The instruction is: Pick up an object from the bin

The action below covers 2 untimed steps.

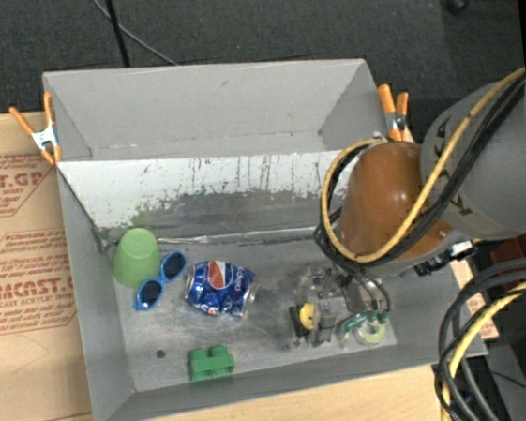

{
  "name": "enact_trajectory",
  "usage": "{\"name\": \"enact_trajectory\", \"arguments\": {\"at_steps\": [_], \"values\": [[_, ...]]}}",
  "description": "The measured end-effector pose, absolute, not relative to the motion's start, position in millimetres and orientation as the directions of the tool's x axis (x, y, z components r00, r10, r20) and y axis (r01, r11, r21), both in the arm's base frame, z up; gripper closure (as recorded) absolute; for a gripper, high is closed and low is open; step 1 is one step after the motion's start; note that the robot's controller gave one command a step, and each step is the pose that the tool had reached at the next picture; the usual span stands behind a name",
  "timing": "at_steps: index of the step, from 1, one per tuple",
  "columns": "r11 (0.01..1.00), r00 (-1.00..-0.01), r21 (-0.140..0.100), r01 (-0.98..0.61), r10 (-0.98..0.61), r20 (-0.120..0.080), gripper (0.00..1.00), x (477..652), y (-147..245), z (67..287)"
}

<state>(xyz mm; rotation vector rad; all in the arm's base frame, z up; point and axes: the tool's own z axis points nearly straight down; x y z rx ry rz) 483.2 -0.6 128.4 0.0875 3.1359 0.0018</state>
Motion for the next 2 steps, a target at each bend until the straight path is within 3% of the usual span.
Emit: {"name": "enact_trajectory", "arguments": {"at_steps": [1,2], "values": [[0.998,-0.998,0.001,0.055,0.055,-0.004,1.00,484.0,-0.1,169.8],[0.999,-0.999,0.001,0.054,0.054,-0.003,1.00,484.6,0.3,192.9]]}}
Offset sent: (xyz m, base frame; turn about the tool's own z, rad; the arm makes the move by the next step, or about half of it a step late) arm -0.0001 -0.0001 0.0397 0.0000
